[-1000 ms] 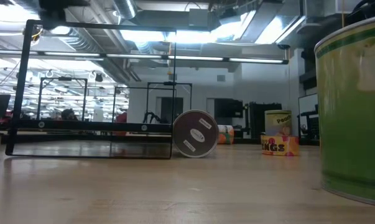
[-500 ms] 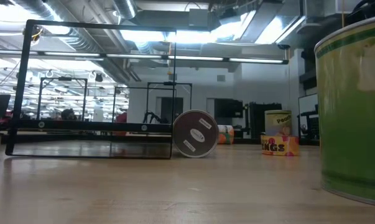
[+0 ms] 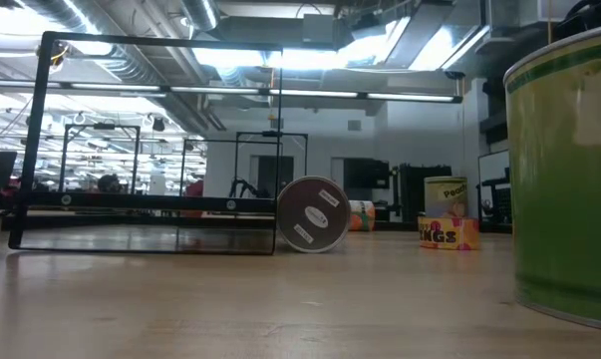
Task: Pick and place cans onto a shelf
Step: Put the canned mix fruits on the shelf
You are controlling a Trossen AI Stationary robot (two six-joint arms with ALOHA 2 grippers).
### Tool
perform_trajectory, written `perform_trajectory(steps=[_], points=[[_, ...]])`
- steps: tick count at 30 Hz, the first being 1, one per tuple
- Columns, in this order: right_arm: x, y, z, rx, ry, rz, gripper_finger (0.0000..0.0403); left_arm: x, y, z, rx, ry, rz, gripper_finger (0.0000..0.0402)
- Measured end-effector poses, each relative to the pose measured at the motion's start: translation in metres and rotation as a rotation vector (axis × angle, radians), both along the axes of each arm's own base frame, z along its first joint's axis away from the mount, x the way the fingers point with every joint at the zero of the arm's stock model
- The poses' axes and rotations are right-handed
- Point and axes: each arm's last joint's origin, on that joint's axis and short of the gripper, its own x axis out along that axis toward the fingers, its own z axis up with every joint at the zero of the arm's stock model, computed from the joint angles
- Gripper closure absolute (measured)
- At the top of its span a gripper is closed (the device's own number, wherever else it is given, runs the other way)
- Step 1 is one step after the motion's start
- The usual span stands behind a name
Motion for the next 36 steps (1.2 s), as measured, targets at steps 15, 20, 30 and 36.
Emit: perform_trajectory(steps=[15,20,30,36], points=[[0.000,0.000,0.000,0.000,0.000,0.000,0.0298,0.019,-0.053,-0.043,0.019,0.047,-0.048,0.0267],[0.000,0.000,0.000,0.000,0.000,0.000,0.0298,0.022,-0.056,-0.051,0.044,0.054,-0.047,0.0267],[0.000,0.000,0.000,0.000,0.000,0.000,0.0298,0.023,-0.058,-0.057,0.065,0.068,-0.049,0.0267],[0.000,0.000,0.000,0.000,0.000,0.000,0.0298,0.024,-0.058,-0.057,0.076,0.055,-0.037,0.0267]])
